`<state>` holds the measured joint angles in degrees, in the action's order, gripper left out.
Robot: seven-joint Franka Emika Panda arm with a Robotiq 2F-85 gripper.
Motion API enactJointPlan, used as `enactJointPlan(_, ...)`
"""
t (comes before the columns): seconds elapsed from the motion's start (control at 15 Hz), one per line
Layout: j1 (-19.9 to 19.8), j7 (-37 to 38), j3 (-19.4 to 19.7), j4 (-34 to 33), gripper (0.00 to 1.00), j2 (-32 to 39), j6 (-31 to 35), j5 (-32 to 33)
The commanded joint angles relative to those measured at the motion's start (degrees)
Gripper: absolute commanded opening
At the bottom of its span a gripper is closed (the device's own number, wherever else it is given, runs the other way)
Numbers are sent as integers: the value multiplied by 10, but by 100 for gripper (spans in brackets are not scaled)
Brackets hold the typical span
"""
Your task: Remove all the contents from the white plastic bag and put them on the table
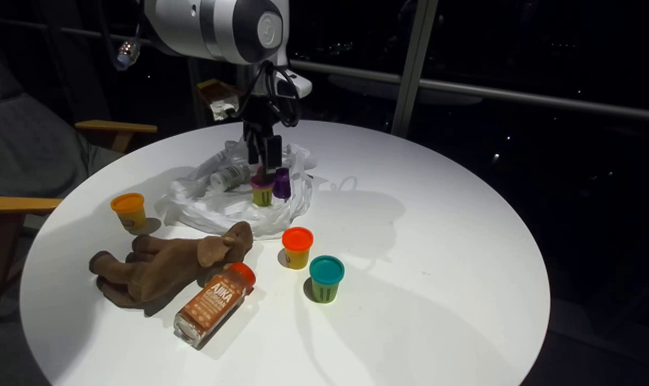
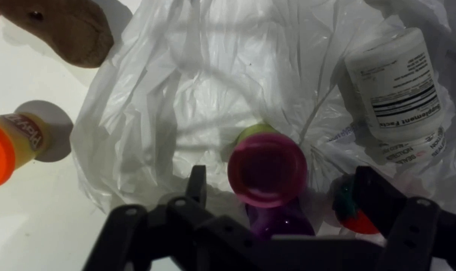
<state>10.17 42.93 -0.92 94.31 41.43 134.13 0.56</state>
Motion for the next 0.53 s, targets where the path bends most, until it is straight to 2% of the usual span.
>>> enactJointPlan(0.0, 1, -20, 8, -46, 100, 27, -35, -18)
enactJointPlan(0.27, -2, -24, 12, -63, 100, 43, -53, -27)
enactJointPlan(0.4, -3, -29, 11, -70, 72, 49, -58, -34)
enactJointPlan(0.47, -4, -32, 10, -73, 66, 50, -60, -39)
